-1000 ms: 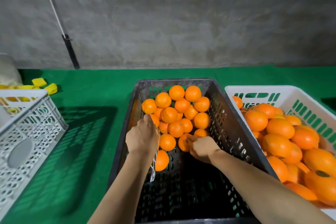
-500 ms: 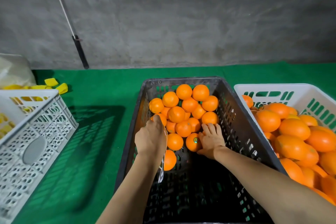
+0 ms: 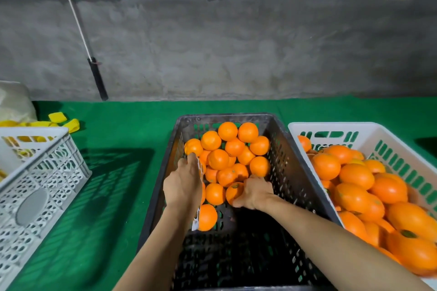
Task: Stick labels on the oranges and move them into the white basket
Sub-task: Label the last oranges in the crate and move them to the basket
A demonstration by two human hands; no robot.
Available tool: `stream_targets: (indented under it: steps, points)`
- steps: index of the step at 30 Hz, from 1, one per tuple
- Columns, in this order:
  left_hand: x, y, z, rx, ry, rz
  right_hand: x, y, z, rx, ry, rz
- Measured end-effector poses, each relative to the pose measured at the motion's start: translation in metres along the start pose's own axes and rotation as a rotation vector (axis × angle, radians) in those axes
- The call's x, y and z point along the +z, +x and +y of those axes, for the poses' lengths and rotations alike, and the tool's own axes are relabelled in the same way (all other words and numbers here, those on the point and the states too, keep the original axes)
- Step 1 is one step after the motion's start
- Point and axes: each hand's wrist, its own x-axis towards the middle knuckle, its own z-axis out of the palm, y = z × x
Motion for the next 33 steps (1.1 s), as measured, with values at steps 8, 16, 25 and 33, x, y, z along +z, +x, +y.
stream_targets:
  steps: [8,16,25,33]
  points:
    - [-0.001,-0.012,0.0,0.051,-0.025,0.035,-0.054,-0.041,0.004,0.272,1.522,0.226]
    - [0.001,-0.02,0.002,0.078,-0.053,0.015,-0.099,-0.06,0.019,0.041,2.002,0.559]
    - [0.003,-0.02,0.005,0.089,-0.081,-0.004,-0.112,-0.062,0.056,0.294,2.481,0.978]
    - [-0.001,-0.022,0.006,0.1,-0.08,-0.014,-0.115,-0.061,0.05,0.321,2.129,1.155]
